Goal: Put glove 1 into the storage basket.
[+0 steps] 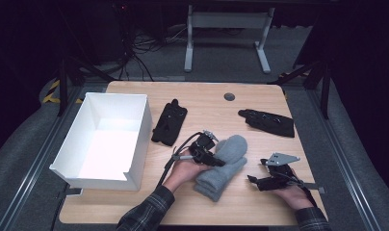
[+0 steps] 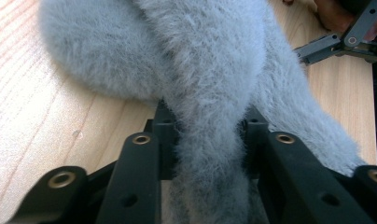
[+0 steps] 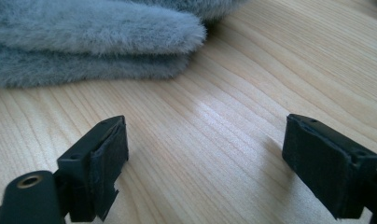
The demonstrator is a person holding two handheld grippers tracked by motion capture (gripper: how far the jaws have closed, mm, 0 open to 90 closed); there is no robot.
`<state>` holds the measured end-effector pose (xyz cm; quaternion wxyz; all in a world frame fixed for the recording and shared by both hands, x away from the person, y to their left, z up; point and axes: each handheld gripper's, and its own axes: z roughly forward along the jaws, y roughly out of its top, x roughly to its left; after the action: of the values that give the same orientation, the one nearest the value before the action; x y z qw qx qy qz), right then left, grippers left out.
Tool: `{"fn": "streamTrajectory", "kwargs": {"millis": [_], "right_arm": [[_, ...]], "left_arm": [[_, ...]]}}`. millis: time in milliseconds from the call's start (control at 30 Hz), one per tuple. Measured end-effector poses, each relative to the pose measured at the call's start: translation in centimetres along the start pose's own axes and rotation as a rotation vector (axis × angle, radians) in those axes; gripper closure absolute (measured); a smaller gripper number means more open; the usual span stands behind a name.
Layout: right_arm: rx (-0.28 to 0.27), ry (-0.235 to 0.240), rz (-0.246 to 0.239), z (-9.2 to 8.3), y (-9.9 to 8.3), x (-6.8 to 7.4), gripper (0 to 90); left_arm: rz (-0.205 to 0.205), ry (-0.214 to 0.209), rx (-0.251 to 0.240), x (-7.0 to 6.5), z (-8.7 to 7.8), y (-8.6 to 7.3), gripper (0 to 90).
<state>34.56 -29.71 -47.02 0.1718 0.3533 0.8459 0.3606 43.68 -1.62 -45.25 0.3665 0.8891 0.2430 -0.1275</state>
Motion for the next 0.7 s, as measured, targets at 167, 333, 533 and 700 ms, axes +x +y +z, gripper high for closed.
{"fn": "streamTrajectory", "kwargs": {"millis": [167, 333, 533, 700], "right_arm": [[0.000, 0.000, 0.000, 0.0, 0.0, 0.0, 14.7], [0.000, 0.000, 0.000, 0.0, 0.0, 0.0, 14.7], [0.000, 0.000, -0.001, 0.0, 0.0, 0.0, 14.7], [0.000, -0.001, 0.000, 0.0, 0.0, 0.0, 14.7]], "left_arm": [[0.027, 0.012, 0.001, -0.7, -0.5, 0.3, 72.2], [0.029, 0.009, -0.002, -1.1, -1.2, 0.6, 72.7], [0.034, 0.022, -0.039, -1.5, -2.7, 1.0, 72.7], [0.042, 0.047, -0.059, -2.0, -4.3, 1.4, 72.8]]}}
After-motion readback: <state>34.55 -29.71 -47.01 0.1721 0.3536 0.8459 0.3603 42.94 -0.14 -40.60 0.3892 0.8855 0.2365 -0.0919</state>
